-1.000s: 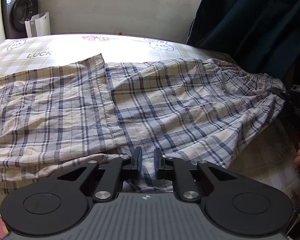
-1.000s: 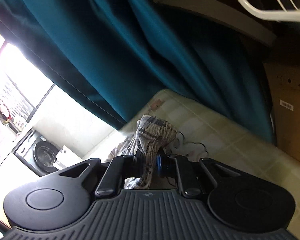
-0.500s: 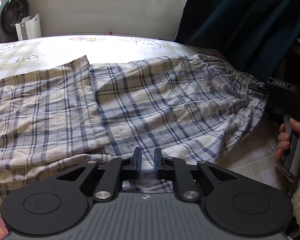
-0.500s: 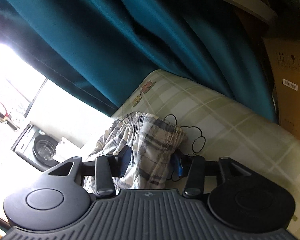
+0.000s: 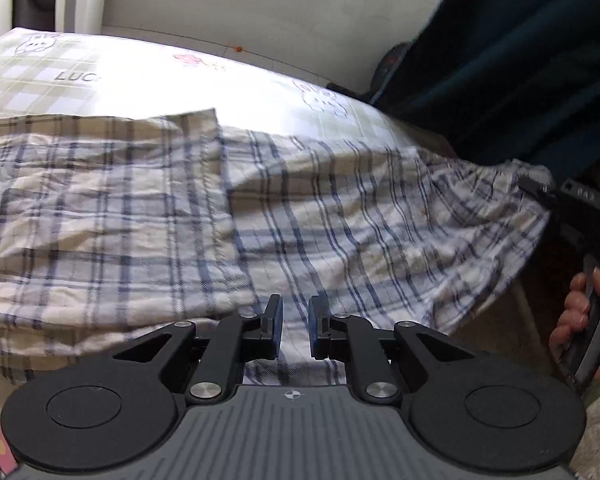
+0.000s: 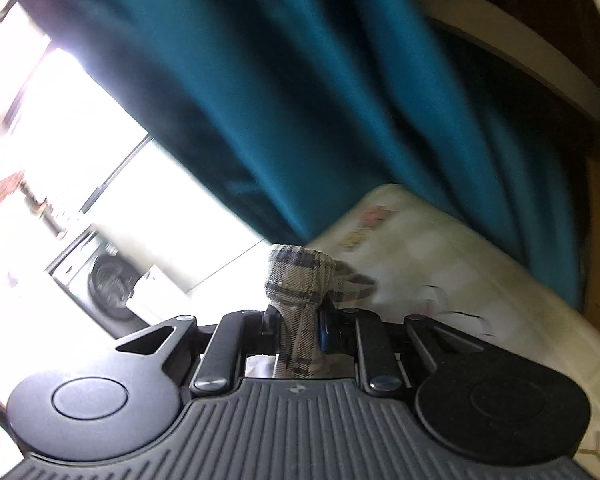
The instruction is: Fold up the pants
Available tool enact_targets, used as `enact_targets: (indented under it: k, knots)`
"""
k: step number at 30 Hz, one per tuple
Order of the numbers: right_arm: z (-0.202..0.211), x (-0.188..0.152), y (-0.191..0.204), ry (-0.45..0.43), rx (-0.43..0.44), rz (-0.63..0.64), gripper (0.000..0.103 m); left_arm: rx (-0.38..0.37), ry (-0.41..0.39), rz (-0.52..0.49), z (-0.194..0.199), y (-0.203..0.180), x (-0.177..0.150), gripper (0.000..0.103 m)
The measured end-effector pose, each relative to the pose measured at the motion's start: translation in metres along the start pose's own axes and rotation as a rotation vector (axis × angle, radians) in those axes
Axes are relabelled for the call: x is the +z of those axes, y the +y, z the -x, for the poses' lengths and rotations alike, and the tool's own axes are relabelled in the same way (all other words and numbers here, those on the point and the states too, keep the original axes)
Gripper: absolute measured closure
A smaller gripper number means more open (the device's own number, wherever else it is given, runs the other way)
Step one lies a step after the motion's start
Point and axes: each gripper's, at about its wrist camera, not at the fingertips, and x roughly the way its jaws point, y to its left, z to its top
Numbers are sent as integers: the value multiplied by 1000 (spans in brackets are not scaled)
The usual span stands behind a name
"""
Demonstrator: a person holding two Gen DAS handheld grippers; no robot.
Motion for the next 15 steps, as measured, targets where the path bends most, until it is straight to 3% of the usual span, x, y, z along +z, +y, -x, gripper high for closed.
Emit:
enact_targets:
  k: [5, 7, 11, 15]
  knots:
    - [-13, -6, 63, 63, 65, 103, 85, -7, -74, 210, 50, 68, 32, 88]
    - [-21, -15, 91, 89, 90, 150, 85, 16, -101, 242, 70, 93, 40, 86]
    - [-39, -36, 147, 136, 133, 214, 85, 48, -132, 277, 108, 138, 49, 68]
    - [-49, -61, 200, 164, 190, 253, 85, 25, -137, 357, 134, 187, 48, 68]
